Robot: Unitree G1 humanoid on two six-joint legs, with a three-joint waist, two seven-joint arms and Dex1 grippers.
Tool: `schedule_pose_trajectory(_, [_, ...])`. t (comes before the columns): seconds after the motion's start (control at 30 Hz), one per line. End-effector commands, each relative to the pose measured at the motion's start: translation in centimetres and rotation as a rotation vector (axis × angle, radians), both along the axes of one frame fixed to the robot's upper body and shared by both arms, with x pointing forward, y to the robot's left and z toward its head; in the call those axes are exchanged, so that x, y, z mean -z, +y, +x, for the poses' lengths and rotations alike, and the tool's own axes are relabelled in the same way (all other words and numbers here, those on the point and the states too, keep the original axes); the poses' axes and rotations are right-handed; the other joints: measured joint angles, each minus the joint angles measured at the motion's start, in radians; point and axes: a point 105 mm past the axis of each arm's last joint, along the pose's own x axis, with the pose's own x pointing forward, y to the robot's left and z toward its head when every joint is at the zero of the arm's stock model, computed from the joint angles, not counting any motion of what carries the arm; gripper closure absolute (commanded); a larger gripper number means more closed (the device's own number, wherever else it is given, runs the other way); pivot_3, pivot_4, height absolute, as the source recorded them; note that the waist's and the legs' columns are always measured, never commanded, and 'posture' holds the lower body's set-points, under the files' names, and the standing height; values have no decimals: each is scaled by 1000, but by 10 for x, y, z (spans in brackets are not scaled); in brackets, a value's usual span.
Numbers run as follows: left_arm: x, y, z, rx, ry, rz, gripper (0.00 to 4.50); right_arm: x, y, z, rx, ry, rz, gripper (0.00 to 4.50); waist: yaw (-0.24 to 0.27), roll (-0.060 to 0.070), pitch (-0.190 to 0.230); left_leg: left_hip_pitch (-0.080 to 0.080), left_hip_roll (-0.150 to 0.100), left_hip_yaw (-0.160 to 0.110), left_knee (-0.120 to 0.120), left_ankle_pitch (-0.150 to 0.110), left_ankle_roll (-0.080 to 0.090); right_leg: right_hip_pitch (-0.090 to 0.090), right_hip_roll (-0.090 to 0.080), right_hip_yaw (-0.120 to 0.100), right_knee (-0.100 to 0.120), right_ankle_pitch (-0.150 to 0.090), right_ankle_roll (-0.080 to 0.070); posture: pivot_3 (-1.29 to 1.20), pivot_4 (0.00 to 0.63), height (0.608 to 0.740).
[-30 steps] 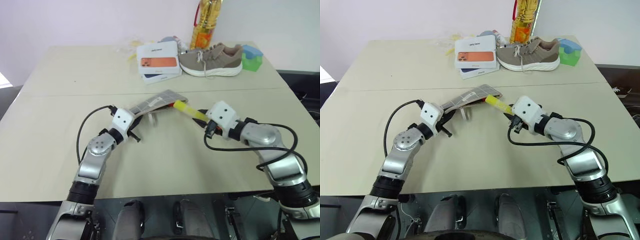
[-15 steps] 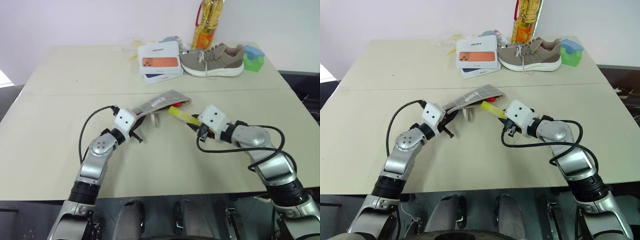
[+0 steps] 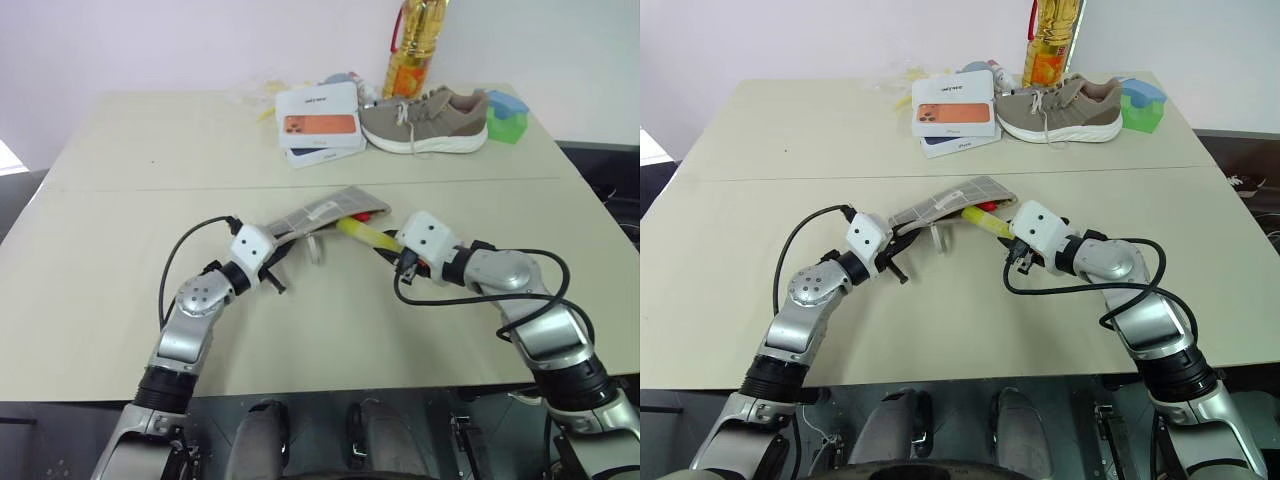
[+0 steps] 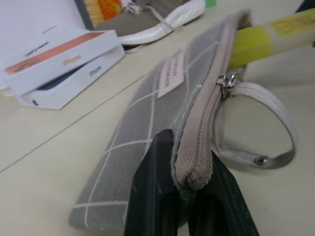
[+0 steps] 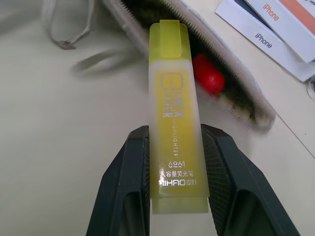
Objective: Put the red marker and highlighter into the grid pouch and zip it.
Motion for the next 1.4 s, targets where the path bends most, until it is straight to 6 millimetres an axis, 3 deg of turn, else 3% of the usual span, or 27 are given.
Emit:
schedule_pose_trajectory(0.03, [-10,-3,-5,28,-56,6,4500,-22,-3,0,5,-51,31,3593,0,0,0,0,0,0,0,0,0,0,0,0,0,0,0,0,150,724])
schedule_pose_trajectory(0.27, [-10,-7,-11,68,-64,11,4500,-23,-8,3,23,-45,-5,3593,0,0,0,0,0,0,0,0,0,0,0,0,0,0,0,0,150,724])
schedule_pose_trajectory(0.57, [-15,-23,-19,177,-94,43,4500,-24,33,-7,-201,-191,-298,3593,-6,0,0,0,0,0,0,0,0,0,0,0,0,0,0,0,150,724])
schedule_pose_trajectory(0.73, [-17,-25,-21,192,-93,36,4500,-23,43,-9,-240,-185,-306,3593,-1,0,0,0,0,0,0,0,0,0,0,0,0,0,0,0,150,724])
schedule_pose_trajectory(0.97, [-17,-21,-17,159,-56,-5,4500,-39,37,-10,-210,-236,-253,275,-1,0,0,0,0,0,0,0,0,0,0,0,0,0,0,0,150,724])
schedule_pose_trajectory(1.17, [-22,-20,-6,96,10,-115,4500,-78,30,-19,-178,-192,54,275,1,0,0,0,0,0,0,0,0,0,0,0,0,0,0,0,150,724])
schedule_pose_trajectory(1.23, [-26,-23,-2,82,24,-149,4500,-82,31,-29,-201,-116,165,275,2,0,0,0,0,-1,0,0,0,0,0,0,0,0,0,0,150,724])
schedule_pose_trajectory(1.33, [-30,-32,3,75,28,-177,4500,-59,42,-45,-239,51,268,275,13,0,0,0,0,-1,1,0,0,0,0,0,0,0,0,0,150,724])
schedule_pose_trajectory(1.4, [-31,-37,4,74,28,-183,4500,-44,50,-39,-160,112,349,275,14,-1,-1,0,0,-1,0,0,0,1,0,0,0,0,0,0,150,724])
